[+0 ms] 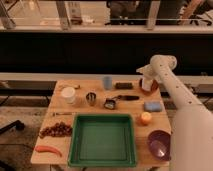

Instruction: Wipe red bowl with sponge

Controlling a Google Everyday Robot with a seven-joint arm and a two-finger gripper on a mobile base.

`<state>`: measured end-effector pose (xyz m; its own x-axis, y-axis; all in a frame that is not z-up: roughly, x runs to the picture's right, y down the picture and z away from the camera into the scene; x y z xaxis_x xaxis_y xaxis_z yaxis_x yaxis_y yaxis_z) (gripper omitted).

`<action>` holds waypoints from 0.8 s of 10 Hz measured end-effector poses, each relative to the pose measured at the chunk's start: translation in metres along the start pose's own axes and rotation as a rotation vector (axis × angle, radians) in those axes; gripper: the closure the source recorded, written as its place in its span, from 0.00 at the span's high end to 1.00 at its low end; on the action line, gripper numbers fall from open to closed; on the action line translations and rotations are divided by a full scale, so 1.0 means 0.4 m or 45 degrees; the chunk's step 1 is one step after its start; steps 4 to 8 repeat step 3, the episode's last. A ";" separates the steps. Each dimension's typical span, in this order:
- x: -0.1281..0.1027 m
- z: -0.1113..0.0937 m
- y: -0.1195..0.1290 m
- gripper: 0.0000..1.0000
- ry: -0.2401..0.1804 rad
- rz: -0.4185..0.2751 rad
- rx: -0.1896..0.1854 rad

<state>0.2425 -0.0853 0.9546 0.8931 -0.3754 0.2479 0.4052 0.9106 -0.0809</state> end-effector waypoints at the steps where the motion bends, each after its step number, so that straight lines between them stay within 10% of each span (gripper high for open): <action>1: -0.048 0.007 -0.018 0.80 -0.023 -0.003 0.018; 3: -0.145 0.020 -0.050 0.80 -0.067 -0.005 0.060; 8: -0.145 0.020 -0.050 0.80 -0.067 -0.005 0.060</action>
